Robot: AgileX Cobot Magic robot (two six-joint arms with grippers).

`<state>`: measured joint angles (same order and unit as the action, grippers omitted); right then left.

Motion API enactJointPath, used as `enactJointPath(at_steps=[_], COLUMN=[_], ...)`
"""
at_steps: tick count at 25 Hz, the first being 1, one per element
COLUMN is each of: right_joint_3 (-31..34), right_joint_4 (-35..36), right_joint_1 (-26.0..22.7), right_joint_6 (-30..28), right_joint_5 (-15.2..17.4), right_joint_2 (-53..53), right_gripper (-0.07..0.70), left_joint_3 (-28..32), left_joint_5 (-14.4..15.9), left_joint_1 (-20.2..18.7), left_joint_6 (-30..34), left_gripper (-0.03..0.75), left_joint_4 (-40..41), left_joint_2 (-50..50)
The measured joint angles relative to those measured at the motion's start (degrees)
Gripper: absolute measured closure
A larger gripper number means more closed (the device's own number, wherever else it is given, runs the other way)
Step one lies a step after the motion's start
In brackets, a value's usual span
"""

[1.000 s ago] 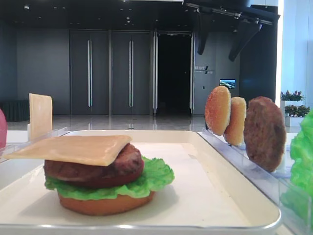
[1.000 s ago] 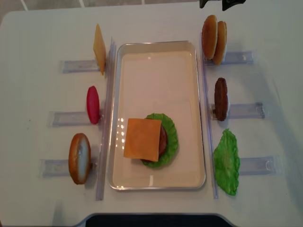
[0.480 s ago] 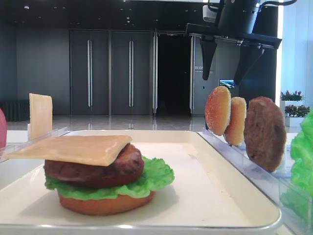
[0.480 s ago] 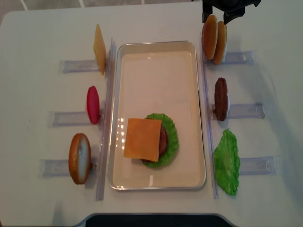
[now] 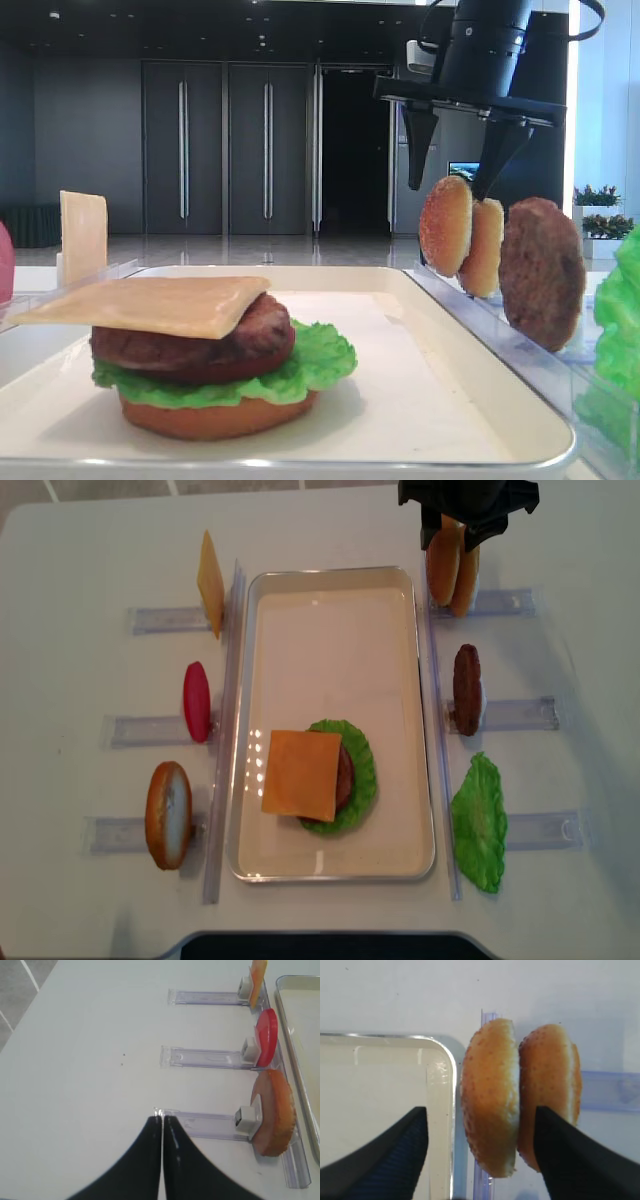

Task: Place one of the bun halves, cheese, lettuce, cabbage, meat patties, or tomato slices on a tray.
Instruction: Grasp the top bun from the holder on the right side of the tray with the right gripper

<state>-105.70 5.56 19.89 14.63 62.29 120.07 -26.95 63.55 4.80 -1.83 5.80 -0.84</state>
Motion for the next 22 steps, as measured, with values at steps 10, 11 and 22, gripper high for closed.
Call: enactJointPath(at_steps=[10,11,22], right_joint_3=[0.0,0.0,0.0], right_joint_4=[-0.1,-0.3,-0.3], right_joint_1=[0.0,0.0,0.1], right_joint_6=[-0.2,-0.3,-0.5], right_joint_5=[0.6,0.8,1.1], right_joint_2=[0.1,0.2,0.2], right_gripper=[0.292,0.311,0.437], left_joint_3=[0.0,0.0,0.0], left_joint_5=[0.0,0.0,0.0], left_joint_1=[0.0,0.0,0.0], left_joint_6=[0.0,0.0,0.0], left_gripper=[0.715,0.715,0.715], left_joint_4=[0.0,0.0,0.0], left_joint_2=[0.0,0.0,0.0])
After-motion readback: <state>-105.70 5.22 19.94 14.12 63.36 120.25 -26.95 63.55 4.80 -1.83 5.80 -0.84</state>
